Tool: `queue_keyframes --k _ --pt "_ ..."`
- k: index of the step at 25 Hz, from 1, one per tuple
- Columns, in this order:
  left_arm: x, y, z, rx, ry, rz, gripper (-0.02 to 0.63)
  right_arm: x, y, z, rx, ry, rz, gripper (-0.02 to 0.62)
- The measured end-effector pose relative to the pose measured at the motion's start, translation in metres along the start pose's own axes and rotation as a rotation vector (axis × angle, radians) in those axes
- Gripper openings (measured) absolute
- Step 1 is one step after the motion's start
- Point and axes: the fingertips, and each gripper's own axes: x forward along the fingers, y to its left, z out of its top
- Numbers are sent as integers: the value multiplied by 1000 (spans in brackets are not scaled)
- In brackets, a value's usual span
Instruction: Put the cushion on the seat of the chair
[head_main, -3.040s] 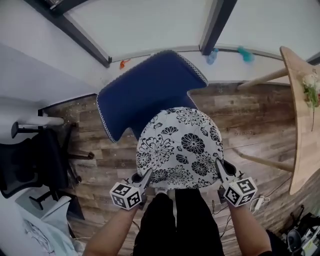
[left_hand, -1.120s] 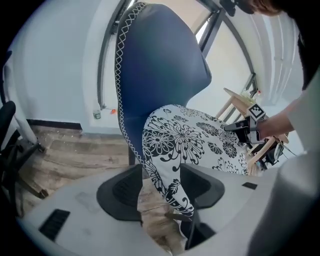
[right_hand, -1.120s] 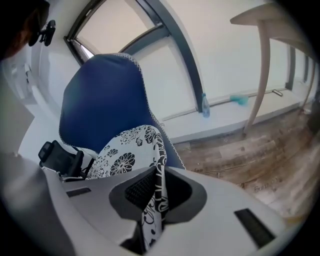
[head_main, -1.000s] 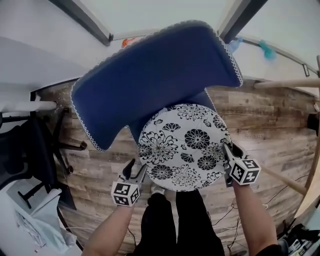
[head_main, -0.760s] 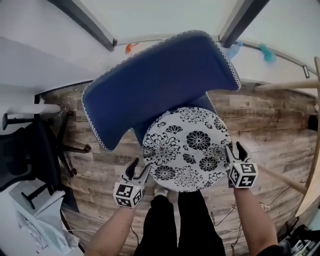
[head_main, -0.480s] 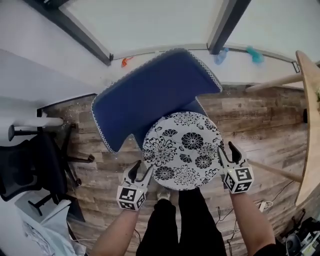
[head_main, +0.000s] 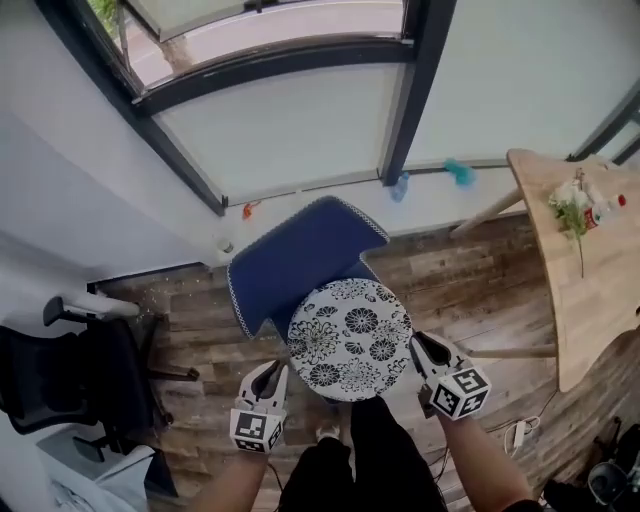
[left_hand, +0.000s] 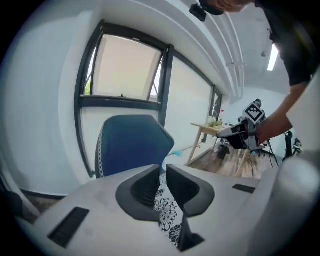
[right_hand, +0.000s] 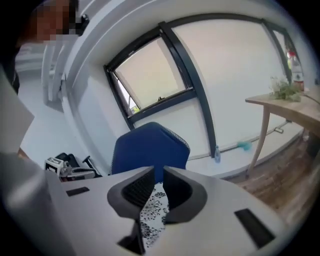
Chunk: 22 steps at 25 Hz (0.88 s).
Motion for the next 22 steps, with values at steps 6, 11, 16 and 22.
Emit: queue_keyframes --k 6,11,16,22 --pt "-38 4 58 -37 -61 22 19 -49 43 62 -11 -110 10 49" --pt "-67 -5 90 -40 -98 5 12 -77 72 93 -30 -151 33 46" --pt "-86 -8 112 -23 -104 -14 5 -110 82 127 -95 -237 -18 32" --pt "-101 -10 148 -18 -177 -26 5 -125 108 163 -155 -285 12 25"
